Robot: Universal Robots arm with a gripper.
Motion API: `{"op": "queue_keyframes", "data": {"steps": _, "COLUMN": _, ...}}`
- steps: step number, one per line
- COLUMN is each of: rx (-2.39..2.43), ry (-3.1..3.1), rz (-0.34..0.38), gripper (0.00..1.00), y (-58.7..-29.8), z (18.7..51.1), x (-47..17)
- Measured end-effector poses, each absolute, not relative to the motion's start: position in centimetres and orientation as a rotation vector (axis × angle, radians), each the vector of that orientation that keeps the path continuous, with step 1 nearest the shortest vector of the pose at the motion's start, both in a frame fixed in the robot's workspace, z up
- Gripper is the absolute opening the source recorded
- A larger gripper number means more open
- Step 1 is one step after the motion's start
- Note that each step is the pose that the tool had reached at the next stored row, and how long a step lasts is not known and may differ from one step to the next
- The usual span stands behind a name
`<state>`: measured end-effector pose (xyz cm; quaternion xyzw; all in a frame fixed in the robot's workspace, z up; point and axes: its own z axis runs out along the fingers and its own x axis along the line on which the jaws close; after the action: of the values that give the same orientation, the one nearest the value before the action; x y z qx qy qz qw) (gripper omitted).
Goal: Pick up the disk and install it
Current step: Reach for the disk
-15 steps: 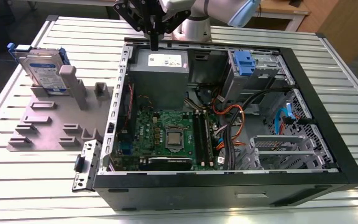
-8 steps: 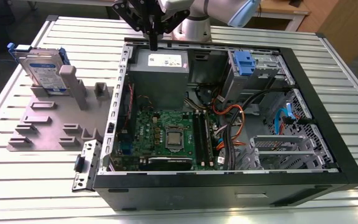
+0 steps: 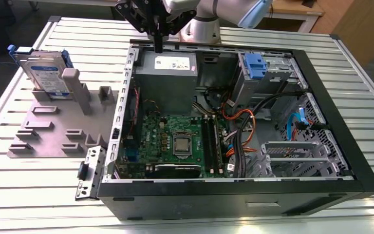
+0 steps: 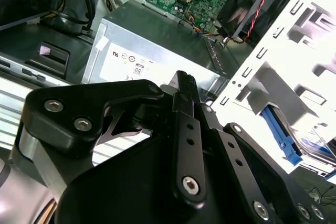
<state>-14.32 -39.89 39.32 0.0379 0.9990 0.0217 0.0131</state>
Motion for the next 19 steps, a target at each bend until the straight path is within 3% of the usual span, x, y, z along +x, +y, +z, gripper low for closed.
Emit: {"op": "queue_keyframes", "data": {"steps": 19, "rx": 0.118, "ry": 3.113, "rz": 0.068, "gripper": 0.11, "y": -39.89, "z": 39.33, "x": -14.68}}
